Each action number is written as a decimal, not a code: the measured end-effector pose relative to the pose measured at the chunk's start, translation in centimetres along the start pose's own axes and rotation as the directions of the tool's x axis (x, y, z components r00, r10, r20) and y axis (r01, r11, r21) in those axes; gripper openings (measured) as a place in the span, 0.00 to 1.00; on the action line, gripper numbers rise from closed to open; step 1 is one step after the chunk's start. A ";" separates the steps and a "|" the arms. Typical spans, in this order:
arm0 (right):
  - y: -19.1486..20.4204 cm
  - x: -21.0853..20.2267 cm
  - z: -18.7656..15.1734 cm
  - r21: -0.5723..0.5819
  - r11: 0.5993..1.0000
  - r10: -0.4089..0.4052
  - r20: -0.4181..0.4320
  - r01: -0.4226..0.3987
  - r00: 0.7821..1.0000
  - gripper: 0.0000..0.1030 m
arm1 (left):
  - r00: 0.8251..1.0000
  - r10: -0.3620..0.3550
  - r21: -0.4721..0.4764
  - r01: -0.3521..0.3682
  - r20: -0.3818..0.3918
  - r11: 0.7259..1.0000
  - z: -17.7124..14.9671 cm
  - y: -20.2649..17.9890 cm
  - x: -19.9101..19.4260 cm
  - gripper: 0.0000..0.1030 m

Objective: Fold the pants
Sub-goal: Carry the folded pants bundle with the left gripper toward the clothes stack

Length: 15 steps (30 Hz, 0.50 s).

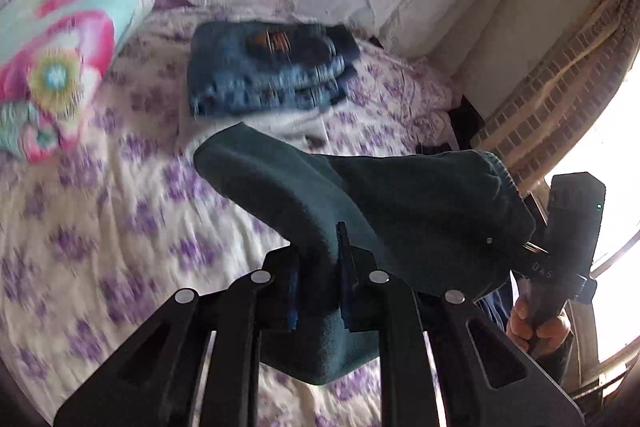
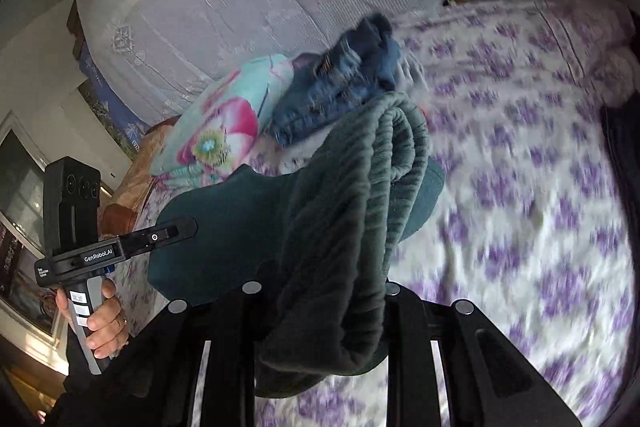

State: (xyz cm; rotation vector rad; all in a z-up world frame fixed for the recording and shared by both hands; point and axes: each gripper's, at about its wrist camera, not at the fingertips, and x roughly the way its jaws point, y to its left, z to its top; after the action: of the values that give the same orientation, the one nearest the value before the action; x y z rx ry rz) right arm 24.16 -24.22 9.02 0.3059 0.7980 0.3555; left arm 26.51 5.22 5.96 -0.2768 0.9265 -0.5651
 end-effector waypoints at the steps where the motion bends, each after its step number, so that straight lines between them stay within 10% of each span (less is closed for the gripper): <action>1: 0.4 0.7 2.7 -0.024 1.000 -0.007 0.019 0.008 1.000 0.23 | 1.000 0.016 -0.003 -0.016 0.019 1.000 3.0 0.4 0.0 0.13; 8: -0.6 10.4 19.3 -0.078 0.995 -0.066 0.026 0.068 0.997 0.23 | 0.990 0.104 -0.137 -0.091 0.093 0.986 18.7 6.0 5.0 0.13; 15: -5.8 19.1 19.4 0.015 0.995 -0.093 -0.096 0.095 0.991 0.31 | 0.984 0.129 -0.259 -0.157 -0.119 0.953 19.3 13.0 15.8 0.15</action>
State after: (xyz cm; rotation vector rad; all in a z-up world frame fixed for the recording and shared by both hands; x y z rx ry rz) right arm 51.93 -23.90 7.30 0.2699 0.9069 0.2759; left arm 54.05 6.69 0.52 -0.4229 1.1132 -0.3211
